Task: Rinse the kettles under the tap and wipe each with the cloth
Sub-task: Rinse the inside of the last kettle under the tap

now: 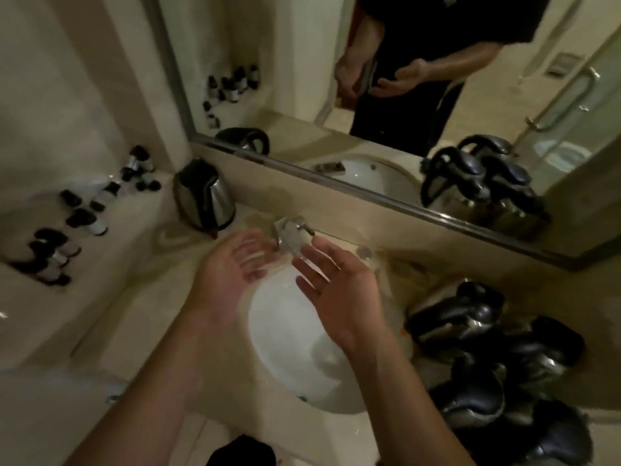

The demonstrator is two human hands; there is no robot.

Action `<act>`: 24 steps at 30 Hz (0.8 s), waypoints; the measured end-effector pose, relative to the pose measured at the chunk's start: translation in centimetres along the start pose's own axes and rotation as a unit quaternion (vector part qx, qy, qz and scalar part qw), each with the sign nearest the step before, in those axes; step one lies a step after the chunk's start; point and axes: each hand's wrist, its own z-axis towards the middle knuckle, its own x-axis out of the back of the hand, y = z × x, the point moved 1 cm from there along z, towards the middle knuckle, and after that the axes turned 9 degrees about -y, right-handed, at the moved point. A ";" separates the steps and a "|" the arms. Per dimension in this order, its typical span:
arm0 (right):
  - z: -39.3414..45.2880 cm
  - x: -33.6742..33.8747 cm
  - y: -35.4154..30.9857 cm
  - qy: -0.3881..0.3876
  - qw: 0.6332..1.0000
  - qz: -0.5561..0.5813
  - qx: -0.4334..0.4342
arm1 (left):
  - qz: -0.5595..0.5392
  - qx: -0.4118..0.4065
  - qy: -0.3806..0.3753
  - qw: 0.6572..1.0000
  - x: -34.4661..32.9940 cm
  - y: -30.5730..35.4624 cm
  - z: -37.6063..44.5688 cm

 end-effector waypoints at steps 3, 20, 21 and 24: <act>4.3 -4.7 -0.6 -0.046 0.997 -0.065 -0.001 | 0.073 -0.037 0.137 0.987 4.8 1.7 4.8; 17.7 -7.6 4.0 0.095 0.954 -0.284 -0.028 | 0.140 0.083 0.201 0.966 16.3 -2.4 21.4; 17.9 -7.1 4.0 0.111 0.946 -0.305 -0.024 | 0.114 0.081 0.195 0.971 15.9 -2.1 21.1; 19.0 -5.6 3.9 0.119 0.924 -0.362 -0.020 | 0.066 0.078 0.183 0.978 15.2 -2.3 18.5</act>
